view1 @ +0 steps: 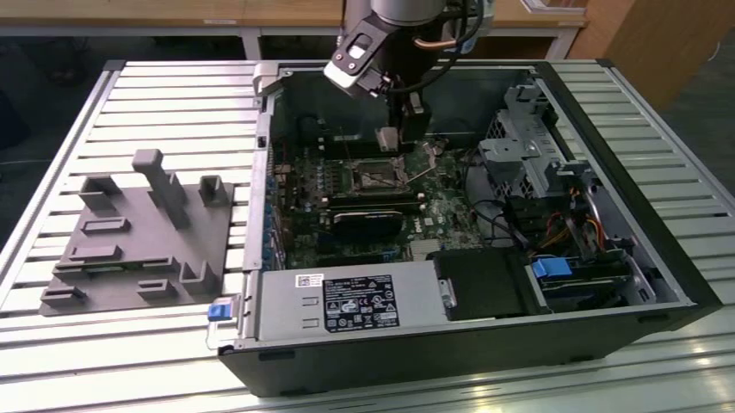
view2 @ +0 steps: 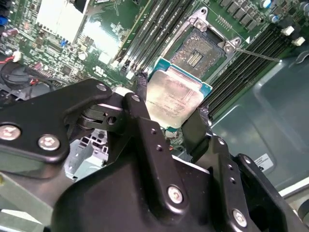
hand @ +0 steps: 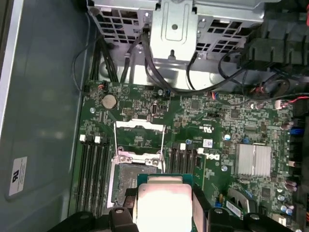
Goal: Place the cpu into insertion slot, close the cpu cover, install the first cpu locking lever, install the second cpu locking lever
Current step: 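Place the cpu into insertion slot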
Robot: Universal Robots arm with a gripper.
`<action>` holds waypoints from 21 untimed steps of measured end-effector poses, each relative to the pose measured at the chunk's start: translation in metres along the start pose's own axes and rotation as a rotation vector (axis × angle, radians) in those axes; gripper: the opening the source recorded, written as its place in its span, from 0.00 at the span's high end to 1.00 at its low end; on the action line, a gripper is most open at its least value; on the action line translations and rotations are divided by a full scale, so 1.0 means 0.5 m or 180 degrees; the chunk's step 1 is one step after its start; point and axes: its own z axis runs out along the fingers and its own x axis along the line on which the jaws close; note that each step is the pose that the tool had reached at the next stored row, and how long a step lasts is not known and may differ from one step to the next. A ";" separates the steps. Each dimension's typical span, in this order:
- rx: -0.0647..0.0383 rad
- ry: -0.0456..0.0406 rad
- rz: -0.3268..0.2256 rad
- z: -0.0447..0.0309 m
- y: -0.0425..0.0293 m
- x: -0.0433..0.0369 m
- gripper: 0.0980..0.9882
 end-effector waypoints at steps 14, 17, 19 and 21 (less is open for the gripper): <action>-0.0002 -0.0010 0.0109 0.040 -0.003 0.023 0.51; -0.0001 -0.0013 0.0108 0.050 -0.006 0.024 0.51; -0.0001 -0.0017 0.0108 0.058 -0.007 0.027 0.51; 0.0000 -0.0025 0.0108 0.065 -0.009 0.031 0.51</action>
